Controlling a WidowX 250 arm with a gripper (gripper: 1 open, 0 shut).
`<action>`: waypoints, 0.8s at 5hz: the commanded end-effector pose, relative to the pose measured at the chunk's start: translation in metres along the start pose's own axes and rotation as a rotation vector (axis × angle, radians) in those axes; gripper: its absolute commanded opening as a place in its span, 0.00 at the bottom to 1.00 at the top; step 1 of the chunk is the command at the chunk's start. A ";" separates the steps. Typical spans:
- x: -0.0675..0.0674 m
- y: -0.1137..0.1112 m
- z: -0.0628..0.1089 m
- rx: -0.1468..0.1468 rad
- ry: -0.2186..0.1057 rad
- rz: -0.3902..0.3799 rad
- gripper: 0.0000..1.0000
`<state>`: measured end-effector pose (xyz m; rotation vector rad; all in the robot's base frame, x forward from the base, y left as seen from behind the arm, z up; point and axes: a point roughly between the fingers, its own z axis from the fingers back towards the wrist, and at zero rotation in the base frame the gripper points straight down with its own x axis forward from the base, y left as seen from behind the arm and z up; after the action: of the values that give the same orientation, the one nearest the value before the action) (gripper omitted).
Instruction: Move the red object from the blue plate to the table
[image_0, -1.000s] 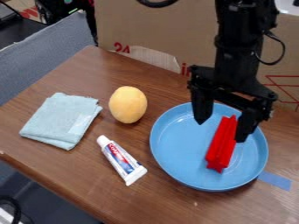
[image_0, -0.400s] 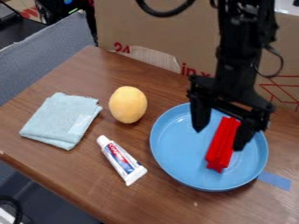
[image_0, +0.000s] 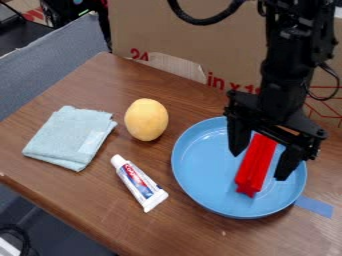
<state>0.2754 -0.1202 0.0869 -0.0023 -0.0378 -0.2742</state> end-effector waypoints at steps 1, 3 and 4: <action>-0.009 0.005 0.017 0.003 -0.047 0.014 1.00; 0.002 0.003 0.018 0.002 -0.094 0.023 1.00; 0.011 0.003 0.014 -0.006 -0.095 0.022 1.00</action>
<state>0.2787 -0.1188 0.0868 -0.0066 -0.0798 -0.2588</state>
